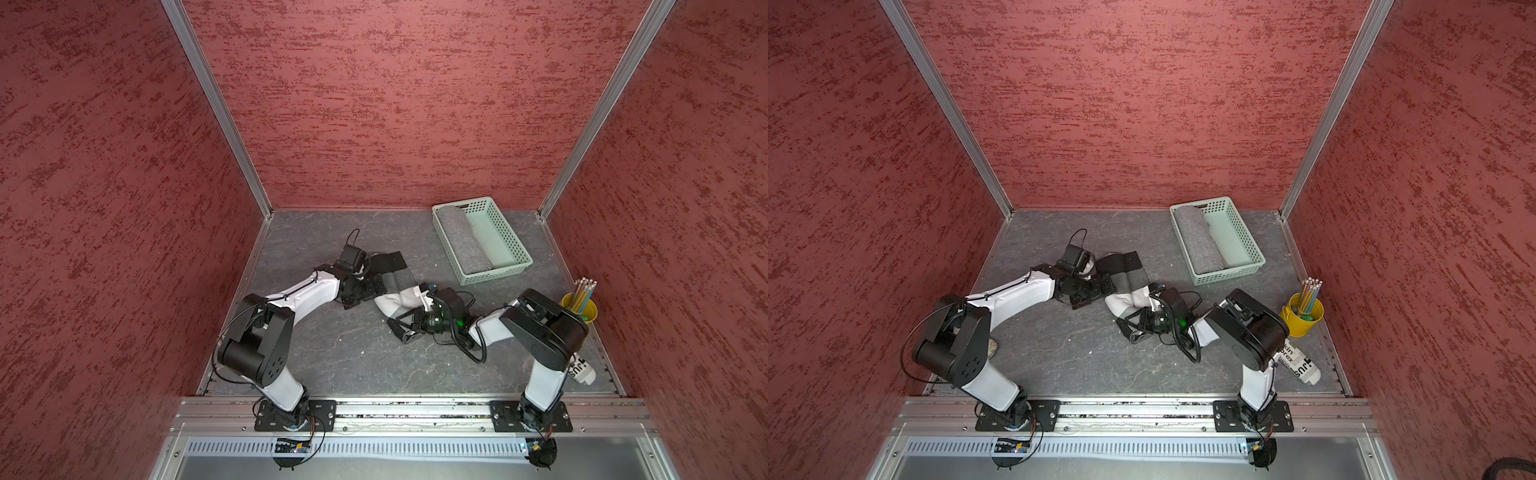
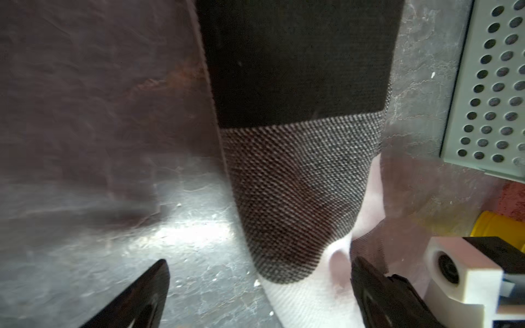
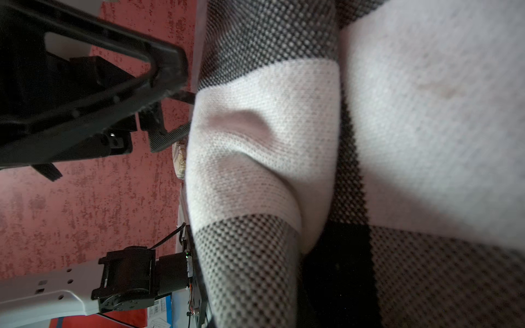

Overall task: Roll up the scarf and place it into the basket
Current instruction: Roll the scarf at the center of the board.

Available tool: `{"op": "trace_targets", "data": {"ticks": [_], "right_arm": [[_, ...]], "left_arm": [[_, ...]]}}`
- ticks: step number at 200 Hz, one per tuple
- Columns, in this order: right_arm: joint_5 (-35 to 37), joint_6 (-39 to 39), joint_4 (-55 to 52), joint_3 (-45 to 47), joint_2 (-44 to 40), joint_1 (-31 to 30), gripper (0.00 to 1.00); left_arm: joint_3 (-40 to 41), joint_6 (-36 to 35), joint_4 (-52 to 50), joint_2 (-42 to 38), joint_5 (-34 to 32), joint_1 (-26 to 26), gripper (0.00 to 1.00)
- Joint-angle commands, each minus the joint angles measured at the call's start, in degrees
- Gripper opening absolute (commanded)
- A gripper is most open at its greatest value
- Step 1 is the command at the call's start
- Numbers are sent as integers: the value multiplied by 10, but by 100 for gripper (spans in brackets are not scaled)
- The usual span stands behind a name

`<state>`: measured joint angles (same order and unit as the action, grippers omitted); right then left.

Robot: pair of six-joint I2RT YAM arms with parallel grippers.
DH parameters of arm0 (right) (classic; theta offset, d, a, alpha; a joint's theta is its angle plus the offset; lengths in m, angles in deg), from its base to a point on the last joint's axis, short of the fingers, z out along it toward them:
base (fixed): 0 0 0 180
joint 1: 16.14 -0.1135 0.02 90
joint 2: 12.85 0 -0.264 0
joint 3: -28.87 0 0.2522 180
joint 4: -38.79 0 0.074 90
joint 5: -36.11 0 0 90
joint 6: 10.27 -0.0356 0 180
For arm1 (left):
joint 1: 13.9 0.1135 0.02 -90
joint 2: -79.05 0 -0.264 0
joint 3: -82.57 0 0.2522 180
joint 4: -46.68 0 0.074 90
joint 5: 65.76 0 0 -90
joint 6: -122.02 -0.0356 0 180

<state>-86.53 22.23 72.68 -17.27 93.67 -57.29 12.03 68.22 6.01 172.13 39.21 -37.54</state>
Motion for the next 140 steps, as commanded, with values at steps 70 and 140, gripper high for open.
{"op": "trace_targets", "data": {"ticks": [70, 140], "right_arm": [[38, 42, -163, -82, -23, -34, 35], [362, 127, -575, -111, -228, -22, 68]], "left_arm": [[-105, -27, -31, 96, -140, -49, 14], [-342, -115, -349, 216, -460, -106, 0]]}}
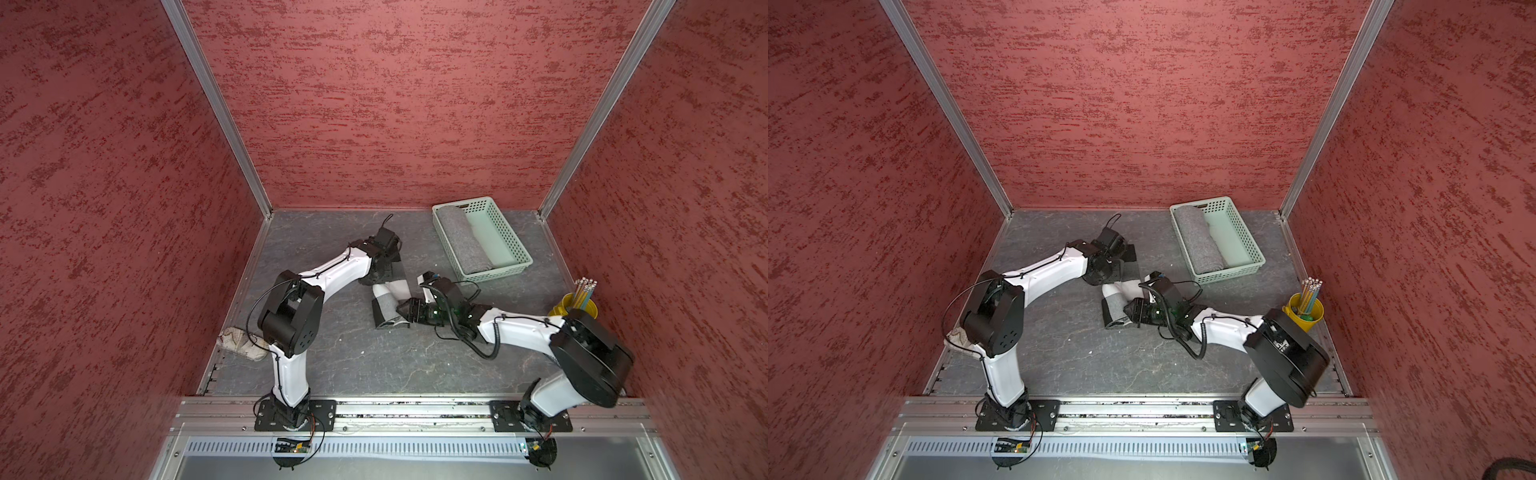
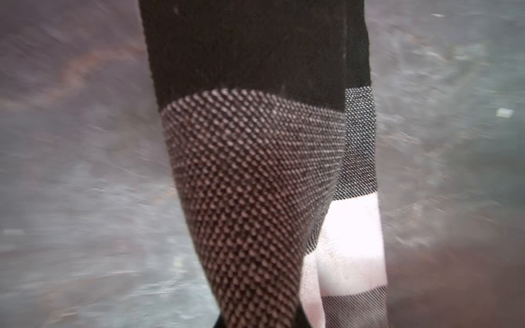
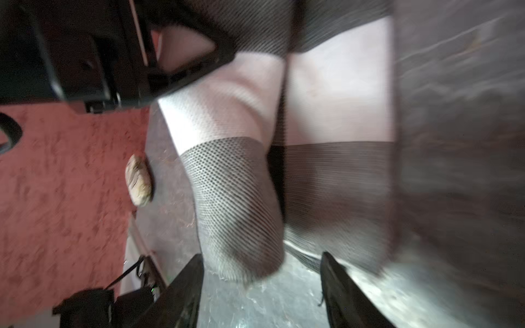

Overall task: Roll up the scarf and place it into the basket
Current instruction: Roll the scarf at the center of the board.

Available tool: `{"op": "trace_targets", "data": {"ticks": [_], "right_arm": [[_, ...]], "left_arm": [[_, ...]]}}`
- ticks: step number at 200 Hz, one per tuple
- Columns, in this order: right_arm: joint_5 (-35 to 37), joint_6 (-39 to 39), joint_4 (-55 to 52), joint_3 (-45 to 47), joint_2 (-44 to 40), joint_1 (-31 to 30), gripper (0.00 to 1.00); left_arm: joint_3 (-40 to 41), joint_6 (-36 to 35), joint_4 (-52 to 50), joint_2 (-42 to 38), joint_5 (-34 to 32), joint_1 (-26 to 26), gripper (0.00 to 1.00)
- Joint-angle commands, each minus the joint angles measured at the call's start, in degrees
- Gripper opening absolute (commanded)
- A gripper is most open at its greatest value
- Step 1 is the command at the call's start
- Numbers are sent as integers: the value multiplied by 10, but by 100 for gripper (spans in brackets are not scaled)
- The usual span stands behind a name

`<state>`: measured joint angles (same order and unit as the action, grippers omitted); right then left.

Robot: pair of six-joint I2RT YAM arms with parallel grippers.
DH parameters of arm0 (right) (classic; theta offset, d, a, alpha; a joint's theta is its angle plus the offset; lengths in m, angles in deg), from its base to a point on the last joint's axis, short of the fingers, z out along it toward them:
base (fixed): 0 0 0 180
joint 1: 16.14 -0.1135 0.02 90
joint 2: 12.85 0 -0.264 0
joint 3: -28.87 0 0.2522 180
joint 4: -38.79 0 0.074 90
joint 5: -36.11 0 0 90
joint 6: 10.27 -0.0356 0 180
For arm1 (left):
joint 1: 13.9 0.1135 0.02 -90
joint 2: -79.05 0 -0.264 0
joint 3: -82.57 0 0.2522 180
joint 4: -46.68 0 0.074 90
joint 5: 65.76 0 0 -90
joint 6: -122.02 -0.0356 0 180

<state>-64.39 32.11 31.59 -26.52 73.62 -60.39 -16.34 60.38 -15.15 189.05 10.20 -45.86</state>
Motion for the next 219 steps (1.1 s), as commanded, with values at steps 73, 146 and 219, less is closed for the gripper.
{"op": "trace_targets", "data": {"ticks": [73, 146, 219], "right_arm": [[220, 15, -188, -17, -81, 36, 72], [243, 57, -183, -25, -86, 37, 73], [267, 81, -189, -101, -50, 18, 72]], "left_arm": [[-333, -70, -281, 308, -234, -57, 20], [-309, -65, -191, 236, -106, -69, 91], [-29, -6, 93, -20, 128, 23, 99]]}}
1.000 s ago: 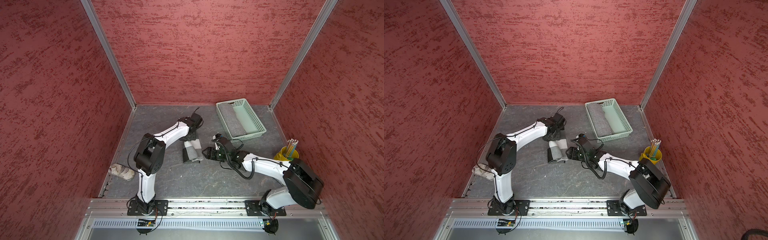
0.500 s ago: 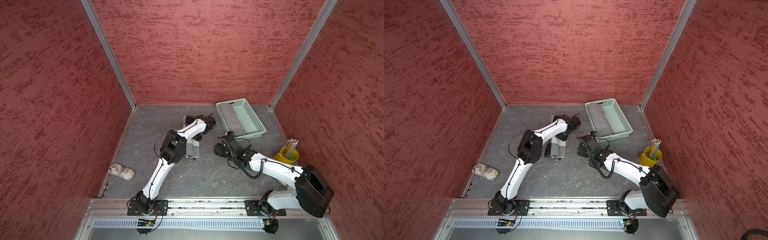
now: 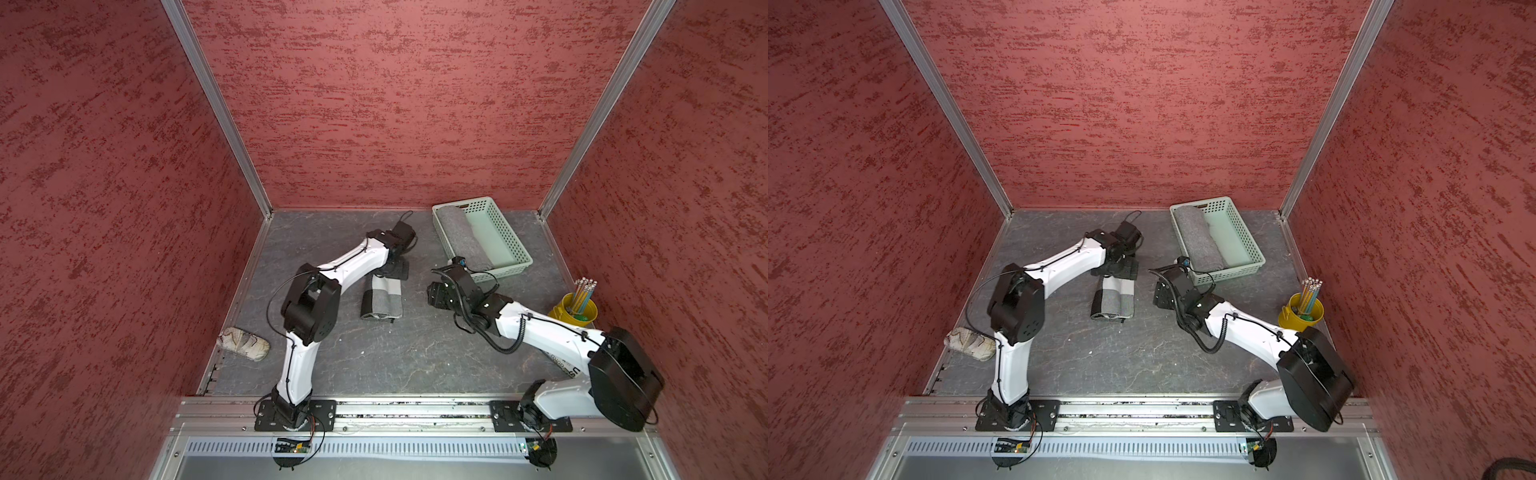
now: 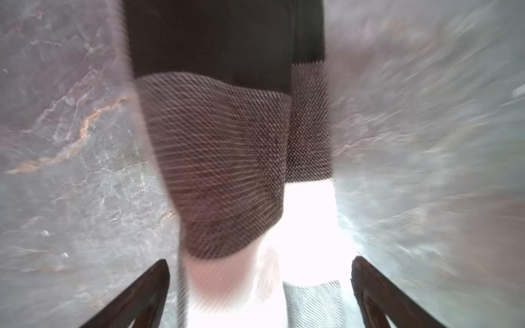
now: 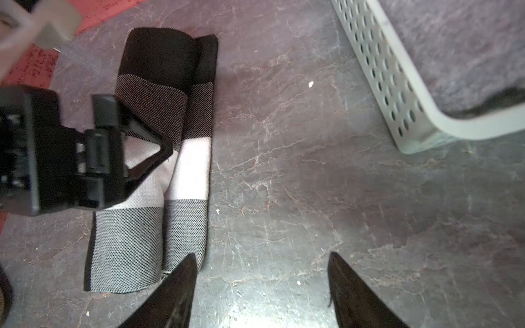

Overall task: Roll up the scarf and place it into the basket
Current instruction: Roll the scarf at the center of the board.

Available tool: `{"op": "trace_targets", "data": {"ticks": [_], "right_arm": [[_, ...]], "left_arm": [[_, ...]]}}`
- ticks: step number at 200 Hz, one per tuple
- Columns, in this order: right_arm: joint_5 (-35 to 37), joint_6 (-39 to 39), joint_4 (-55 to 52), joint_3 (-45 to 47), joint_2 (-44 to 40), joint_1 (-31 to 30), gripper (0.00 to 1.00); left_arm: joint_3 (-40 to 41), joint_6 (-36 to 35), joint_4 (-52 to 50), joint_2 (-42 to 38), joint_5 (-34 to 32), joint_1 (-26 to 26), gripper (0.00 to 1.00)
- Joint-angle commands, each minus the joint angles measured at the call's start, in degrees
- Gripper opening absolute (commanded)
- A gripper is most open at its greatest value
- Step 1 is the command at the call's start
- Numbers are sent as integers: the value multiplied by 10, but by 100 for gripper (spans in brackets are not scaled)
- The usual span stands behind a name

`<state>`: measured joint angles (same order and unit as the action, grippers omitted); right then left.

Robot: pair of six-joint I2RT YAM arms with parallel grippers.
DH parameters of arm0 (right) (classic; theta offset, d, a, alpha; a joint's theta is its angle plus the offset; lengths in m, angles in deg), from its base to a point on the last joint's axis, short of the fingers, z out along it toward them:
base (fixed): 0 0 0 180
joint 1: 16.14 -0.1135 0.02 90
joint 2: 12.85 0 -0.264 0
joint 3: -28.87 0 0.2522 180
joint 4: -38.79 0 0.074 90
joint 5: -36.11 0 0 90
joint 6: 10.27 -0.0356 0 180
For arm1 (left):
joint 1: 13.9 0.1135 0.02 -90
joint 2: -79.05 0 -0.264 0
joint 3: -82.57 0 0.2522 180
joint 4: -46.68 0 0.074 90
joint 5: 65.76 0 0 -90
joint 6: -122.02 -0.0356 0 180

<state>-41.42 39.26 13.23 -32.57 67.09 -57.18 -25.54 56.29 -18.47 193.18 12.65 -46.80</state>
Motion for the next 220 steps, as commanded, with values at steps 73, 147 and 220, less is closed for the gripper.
{"op": "trace_targets", "data": {"ticks": [73, 147, 220], "right_arm": [[165, 16, -125, -316, 222, -126, 74], [144, 61, -208, -594, 485, -105, 83], [-8, 107, -128, -566, 517, -90, 25]], "left_arm": [[272, 91, 216, -254, 39, 139, 99], [439, 144, 292, -345, 79, 239, 100], [443, 148, 323, -325, 116, 243, 100]]}}
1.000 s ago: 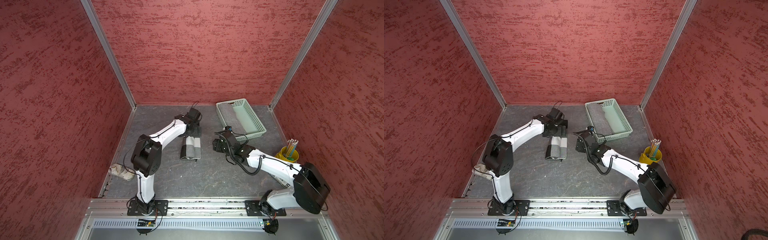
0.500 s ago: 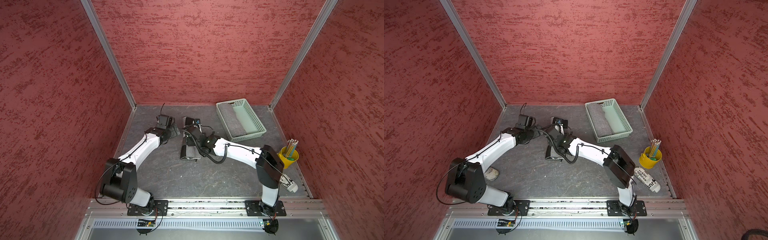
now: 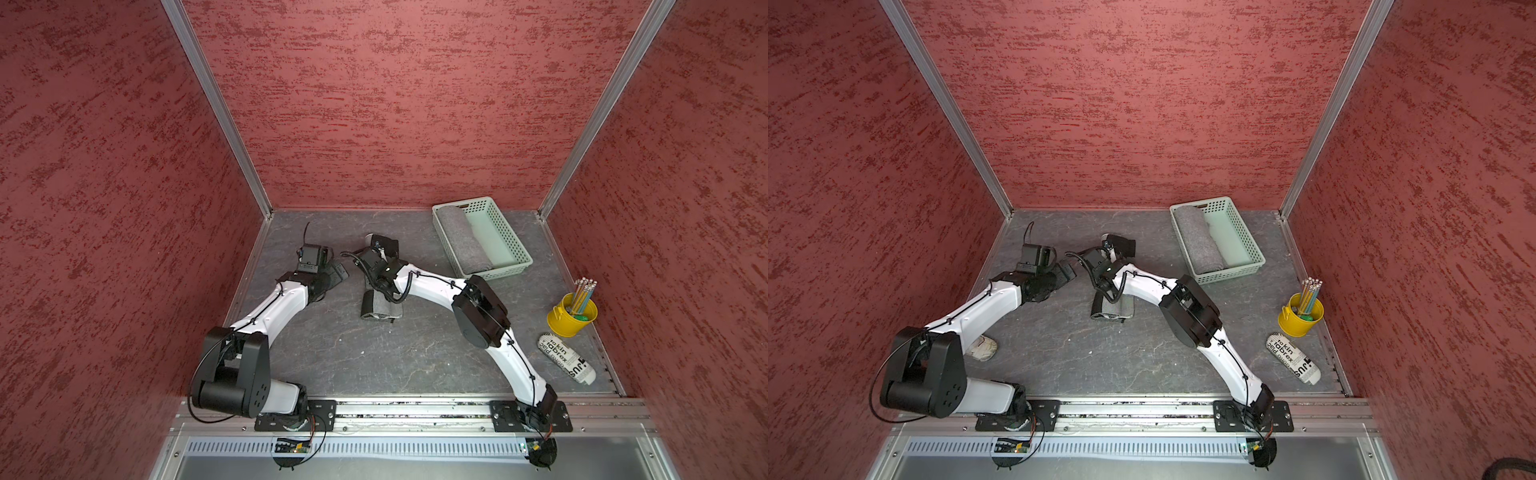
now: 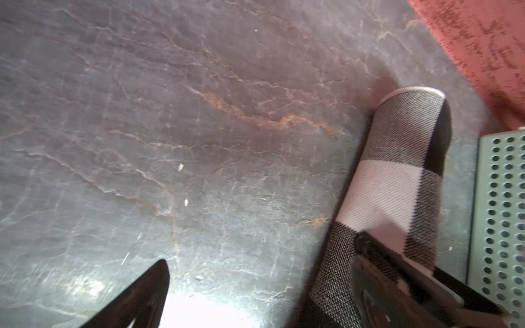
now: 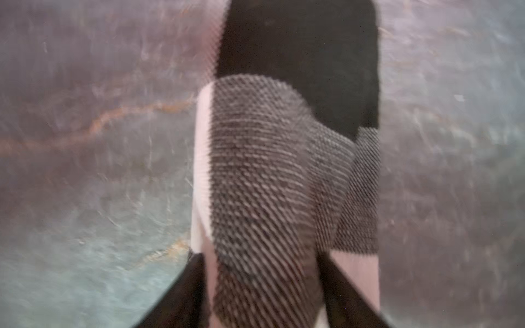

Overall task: Roll up the scarf and place it into the basket
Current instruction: Roll the scarf at the center of the board.

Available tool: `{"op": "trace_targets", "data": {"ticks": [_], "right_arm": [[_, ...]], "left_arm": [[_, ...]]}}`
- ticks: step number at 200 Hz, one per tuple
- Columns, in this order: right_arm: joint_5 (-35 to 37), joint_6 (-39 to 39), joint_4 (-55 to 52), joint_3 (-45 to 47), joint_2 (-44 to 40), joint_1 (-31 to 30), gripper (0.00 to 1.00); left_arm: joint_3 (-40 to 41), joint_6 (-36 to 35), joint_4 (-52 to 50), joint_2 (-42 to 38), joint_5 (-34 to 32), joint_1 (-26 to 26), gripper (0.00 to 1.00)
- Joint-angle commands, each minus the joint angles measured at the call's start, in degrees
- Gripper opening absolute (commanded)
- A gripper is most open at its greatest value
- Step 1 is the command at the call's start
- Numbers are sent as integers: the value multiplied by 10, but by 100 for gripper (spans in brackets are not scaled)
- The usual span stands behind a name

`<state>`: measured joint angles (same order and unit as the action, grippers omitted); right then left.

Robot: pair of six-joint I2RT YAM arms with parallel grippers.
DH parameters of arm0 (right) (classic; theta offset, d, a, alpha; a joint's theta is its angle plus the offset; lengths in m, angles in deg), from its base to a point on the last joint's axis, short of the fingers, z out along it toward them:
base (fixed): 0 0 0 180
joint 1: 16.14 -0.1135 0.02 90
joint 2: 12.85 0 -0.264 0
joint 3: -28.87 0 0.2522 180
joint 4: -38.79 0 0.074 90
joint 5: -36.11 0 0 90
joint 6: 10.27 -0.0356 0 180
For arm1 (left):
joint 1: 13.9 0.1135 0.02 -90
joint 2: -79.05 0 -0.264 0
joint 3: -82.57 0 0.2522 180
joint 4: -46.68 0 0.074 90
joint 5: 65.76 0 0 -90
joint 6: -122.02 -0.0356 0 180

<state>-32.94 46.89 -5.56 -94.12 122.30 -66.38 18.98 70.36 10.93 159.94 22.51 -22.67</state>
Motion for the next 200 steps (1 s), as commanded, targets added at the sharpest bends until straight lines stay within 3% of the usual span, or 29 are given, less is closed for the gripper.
{"op": "trace_targets", "data": {"ticks": [1, 20, 44, 66, 110, 151, 200], "right_arm": [[-98, 32, 65, 54, -38, 2, 24], [-194, 44, 178, 168, -112, 4, 14], [-330, 26, 283, 296, -189, 28, 12], [-441, -15, 334, 359, -212, 60, 11], [-545, -96, 417, 438, -208, 100, 15], [-501, -63, 329, 443, -221, 107, 35], [-354, 4, 145, 389, -281, 100, 54]], "left_arm": [[-3, 7, 29, 8, 18, 2, 99], [-9, 0, 34, 9, 25, 2, 100], [-15, -13, 56, 17, 58, -4, 99], [-22, -18, 77, 33, 96, -22, 97], [-47, -37, 52, 77, 124, -77, 90], [-73, -48, 54, 156, 153, -96, 79], [-131, -58, 18, 235, 145, -102, 74]]}}
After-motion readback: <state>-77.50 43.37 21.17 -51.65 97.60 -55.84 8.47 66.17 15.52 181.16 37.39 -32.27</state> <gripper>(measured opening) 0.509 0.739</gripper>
